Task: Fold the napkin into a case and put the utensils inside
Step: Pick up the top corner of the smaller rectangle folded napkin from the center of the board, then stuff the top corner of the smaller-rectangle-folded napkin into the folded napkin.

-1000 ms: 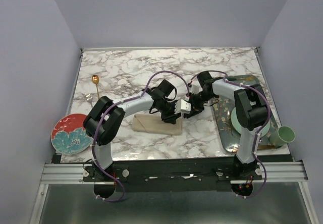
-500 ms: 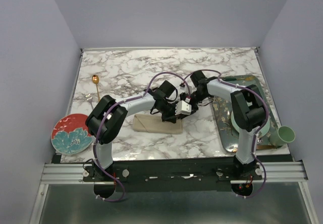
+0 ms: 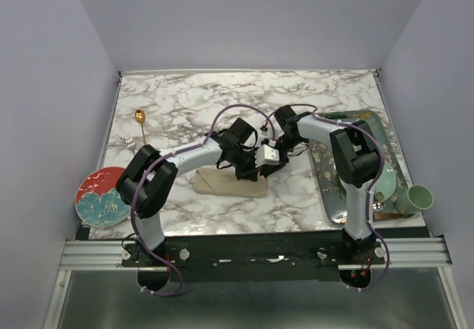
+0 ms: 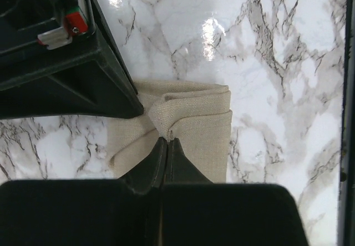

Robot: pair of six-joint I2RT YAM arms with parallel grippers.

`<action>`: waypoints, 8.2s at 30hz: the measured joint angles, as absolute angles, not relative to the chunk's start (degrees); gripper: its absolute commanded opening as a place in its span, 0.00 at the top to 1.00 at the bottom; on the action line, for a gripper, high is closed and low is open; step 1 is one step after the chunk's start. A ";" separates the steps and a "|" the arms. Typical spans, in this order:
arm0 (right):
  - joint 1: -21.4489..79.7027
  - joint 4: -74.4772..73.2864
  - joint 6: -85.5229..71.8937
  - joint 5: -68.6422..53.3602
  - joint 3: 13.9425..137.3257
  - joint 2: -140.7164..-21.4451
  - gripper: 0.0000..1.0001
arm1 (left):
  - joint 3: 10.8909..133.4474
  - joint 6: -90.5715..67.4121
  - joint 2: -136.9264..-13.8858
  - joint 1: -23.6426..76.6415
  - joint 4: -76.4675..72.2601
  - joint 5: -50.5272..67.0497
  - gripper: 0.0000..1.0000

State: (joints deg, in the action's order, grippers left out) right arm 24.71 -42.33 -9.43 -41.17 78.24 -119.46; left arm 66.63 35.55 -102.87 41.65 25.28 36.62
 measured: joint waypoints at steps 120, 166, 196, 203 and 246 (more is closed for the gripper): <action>40.49 -20.51 9.26 -10.15 61.56 -96.64 0.99 | 71.96 -14.44 -114.06 28.64 17.26 52.07 1.00; 36.82 -23.49 -3.22 -10.96 63.07 -97.76 1.00 | 66.92 -20.60 -115.61 28.71 2.66 49.54 0.60; 35.40 -23.68 -12.64 -12.95 60.69 -96.40 1.00 | 48.88 -55.46 -110.56 30.55 -27.59 50.04 1.00; 35.40 -23.68 -13.52 -12.95 60.53 -95.96 1.00 | 49.78 -60.03 -114.30 30.83 -30.63 49.43 1.00; 34.00 -23.73 -15.25 -12.95 60.29 -96.84 0.99 | 51.44 -48.18 -111.35 31.22 -17.89 45.82 1.00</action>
